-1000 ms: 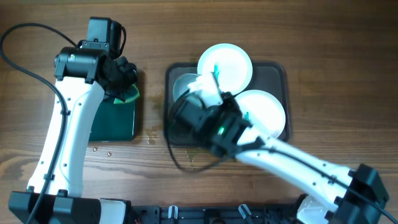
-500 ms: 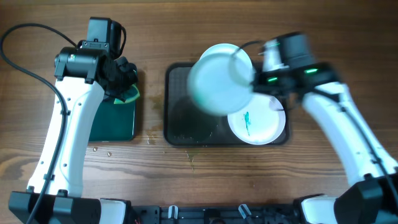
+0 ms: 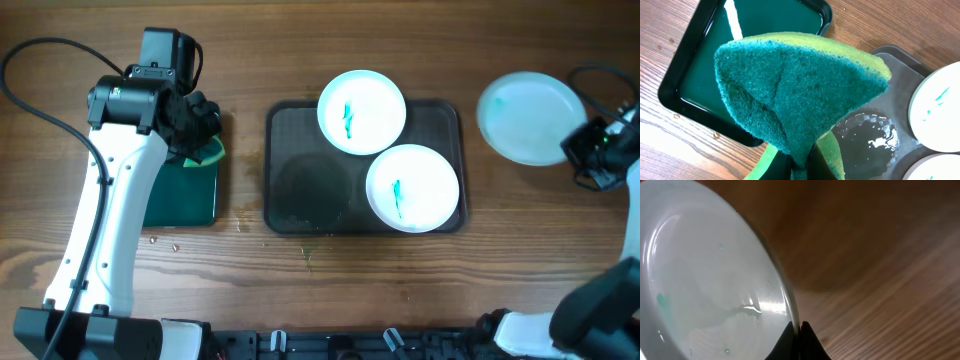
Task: Clean dirty plates on tray and stack at the side
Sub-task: 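Lift the cleaned plate with the right gripper and carry it right, then lower the plate onto the table right of the tray and release, then move the right gripper to the lower-right plate and grip its rim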
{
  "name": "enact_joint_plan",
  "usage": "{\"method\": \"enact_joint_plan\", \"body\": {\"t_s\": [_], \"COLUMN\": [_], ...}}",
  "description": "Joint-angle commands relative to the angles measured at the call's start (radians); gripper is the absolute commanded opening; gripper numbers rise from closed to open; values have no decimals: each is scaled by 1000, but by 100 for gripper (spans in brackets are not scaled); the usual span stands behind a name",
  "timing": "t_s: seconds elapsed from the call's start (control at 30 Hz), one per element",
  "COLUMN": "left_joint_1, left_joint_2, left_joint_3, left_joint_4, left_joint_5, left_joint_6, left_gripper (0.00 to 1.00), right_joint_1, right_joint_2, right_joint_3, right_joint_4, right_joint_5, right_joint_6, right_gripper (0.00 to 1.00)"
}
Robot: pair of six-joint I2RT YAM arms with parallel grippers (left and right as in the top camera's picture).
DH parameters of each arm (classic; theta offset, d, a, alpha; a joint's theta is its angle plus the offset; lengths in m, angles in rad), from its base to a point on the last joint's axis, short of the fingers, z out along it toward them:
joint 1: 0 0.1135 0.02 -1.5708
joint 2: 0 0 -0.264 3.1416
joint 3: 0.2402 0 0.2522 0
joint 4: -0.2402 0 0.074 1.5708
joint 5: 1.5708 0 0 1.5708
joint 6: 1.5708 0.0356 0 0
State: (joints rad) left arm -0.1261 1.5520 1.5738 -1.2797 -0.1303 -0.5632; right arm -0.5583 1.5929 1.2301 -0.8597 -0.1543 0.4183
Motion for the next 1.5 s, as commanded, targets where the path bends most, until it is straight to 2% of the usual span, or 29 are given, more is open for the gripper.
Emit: {"method": "enact_joint_plan", "body": {"t_s": [0.0, 0.23, 0.27, 0.37, 0.43, 0.5, 0.67, 0.77, 0.97, 1.17, 1.23, 1.33, 1.47], "left_joint_1": [-1, -1, -1, -1, -1, -1, -1, -1, -1, -1, -1, -1, -1], "left_joint_2": [2, 2, 2, 2, 2, 2, 2, 2, 2, 2, 2, 2, 2], "left_joint_3": [1, 1, 1, 1, 1, 1, 1, 1, 1, 1, 1, 1, 1], "left_joint_4": [3, 4, 4, 8, 11, 15, 14, 14, 14, 14, 14, 14, 14], "left_joint_5": [2, 2, 2, 2, 2, 2, 2, 2, 2, 2, 2, 2, 2], "left_joint_6": [-13, -13, -13, -13, -14, -13, -13, -13, -13, -13, -13, -13, -13], "left_gripper": [4, 4, 4, 4, 4, 4, 4, 4, 4, 4, 4, 4, 4], "right_joint_1": [-18, -15, -14, -11, -11, -11, -6, 26, 163, 362, 426, 489, 539], "right_joint_2": [85, 183, 198, 218, 214, 207, 149, 89, 31, 34, 34, 35, 38], "right_joint_3": [-74, -112, -112, -112, -106, -71, 71, 102, 100, 28, -8, -60, -144], "right_joint_4": [53, 164, 172, 169, 153, 92, -127, -212, -336, -262, -224, -176, -78], "right_joint_5": [77, 88, 87, 85, 61, 7, -209, -286, -202, -98, -27, 61, 69], "right_joint_6": [64, 83, 83, 82, 78, 67, -127, -243, -318, -311, -257, -207, -240], "right_gripper": [4, 4, 8, 31, 34, 34, 27, 31, 32, 32, 33, 33, 33]}}
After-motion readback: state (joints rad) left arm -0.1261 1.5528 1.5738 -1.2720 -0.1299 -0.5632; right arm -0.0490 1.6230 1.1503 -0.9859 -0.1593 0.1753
